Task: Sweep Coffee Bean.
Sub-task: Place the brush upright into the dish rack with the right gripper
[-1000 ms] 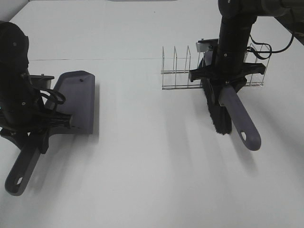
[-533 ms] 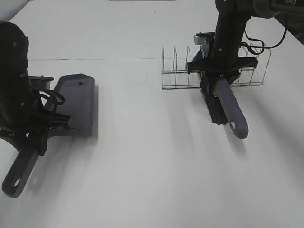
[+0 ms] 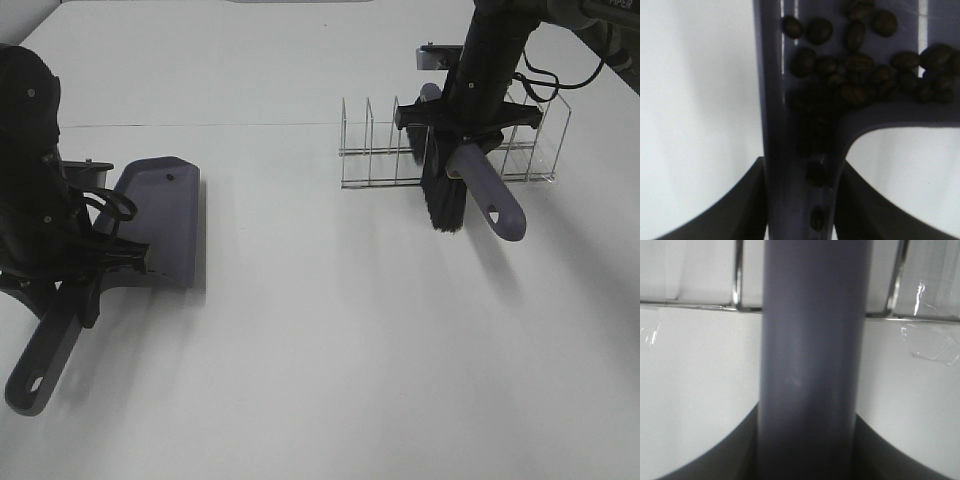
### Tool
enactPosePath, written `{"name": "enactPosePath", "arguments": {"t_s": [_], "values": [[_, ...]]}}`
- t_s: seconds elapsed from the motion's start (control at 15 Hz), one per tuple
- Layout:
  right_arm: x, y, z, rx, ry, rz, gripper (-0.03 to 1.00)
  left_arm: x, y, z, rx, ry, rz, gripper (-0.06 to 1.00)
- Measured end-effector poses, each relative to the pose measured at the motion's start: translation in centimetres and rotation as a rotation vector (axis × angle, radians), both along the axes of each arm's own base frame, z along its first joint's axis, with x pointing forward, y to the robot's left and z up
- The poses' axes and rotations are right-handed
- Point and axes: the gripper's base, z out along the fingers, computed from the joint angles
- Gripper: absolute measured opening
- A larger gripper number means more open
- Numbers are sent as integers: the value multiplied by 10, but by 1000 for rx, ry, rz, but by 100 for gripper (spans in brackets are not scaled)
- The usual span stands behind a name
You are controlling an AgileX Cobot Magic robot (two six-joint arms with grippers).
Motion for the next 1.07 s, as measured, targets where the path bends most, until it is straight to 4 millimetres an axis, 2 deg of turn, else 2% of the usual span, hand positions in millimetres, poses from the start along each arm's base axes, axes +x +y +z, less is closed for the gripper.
{"name": "enactPosePath", "arguments": {"t_s": [0.6, 0.87, 1.07], "values": [[1, -1, -1, -2, -7, 29, 35, -1, 0, 0, -4, 15, 8, 33], [1, -2, 13, -9, -37, 46, 35, -2, -1, 0, -10, 25, 15, 33], [1, -2, 9, -12, -29, 47, 35, -3, -2, 0, -23, 30, 26, 33]]}}
